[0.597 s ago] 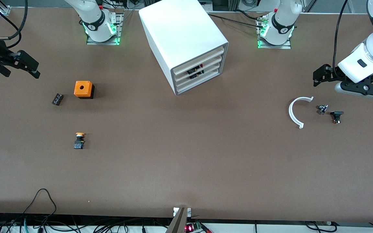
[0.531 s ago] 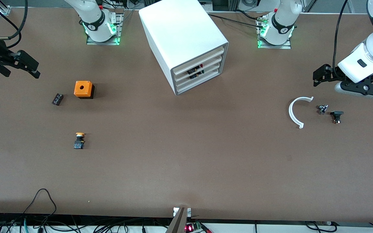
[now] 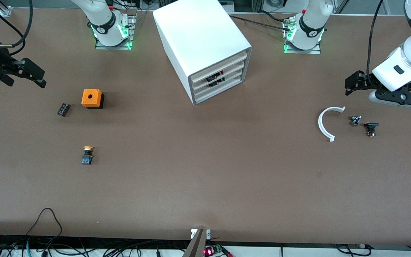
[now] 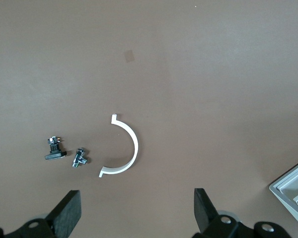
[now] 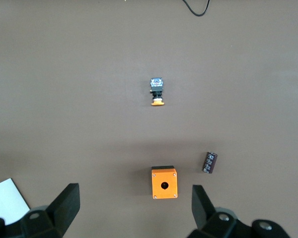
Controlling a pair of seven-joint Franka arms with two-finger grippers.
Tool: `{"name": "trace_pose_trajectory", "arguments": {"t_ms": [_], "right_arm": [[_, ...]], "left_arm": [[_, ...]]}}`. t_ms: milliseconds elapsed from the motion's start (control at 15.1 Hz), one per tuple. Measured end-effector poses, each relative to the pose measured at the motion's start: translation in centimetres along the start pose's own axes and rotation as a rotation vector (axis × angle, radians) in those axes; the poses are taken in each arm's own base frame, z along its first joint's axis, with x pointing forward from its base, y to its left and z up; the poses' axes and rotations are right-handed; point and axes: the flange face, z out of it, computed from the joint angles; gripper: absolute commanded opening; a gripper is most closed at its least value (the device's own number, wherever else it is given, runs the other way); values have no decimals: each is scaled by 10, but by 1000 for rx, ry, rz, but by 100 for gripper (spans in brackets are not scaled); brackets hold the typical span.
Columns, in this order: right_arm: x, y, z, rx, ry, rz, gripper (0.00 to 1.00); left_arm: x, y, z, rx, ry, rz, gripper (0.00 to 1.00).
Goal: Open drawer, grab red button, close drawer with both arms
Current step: 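Move the left gripper toward the drawer handle while the right gripper advances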
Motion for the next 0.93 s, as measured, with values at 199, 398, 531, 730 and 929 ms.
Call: {"name": "trace_pose_trajectory", "arguments": {"t_ms": [199, 398, 531, 730, 929], "right_arm": [[6, -1, 17, -4, -36, -1, 100], [12, -2, 38, -8, -76, -11, 100], [19, -3, 57, -10, -102, -12, 100], [32, -5, 85, -13, -125, -13, 100], [43, -8, 109, -13, -136, -13, 100]], "left_arm": [[-1, 6, 3, -10, -23, 8, 100], [-4, 23, 16, -97, -100, 23, 100], [-3, 40, 30, -153, -159, 42, 100], [0, 71, 57, -302, -259, 69, 100], [4, 95, 87, -492, -317, 78, 100]]}}
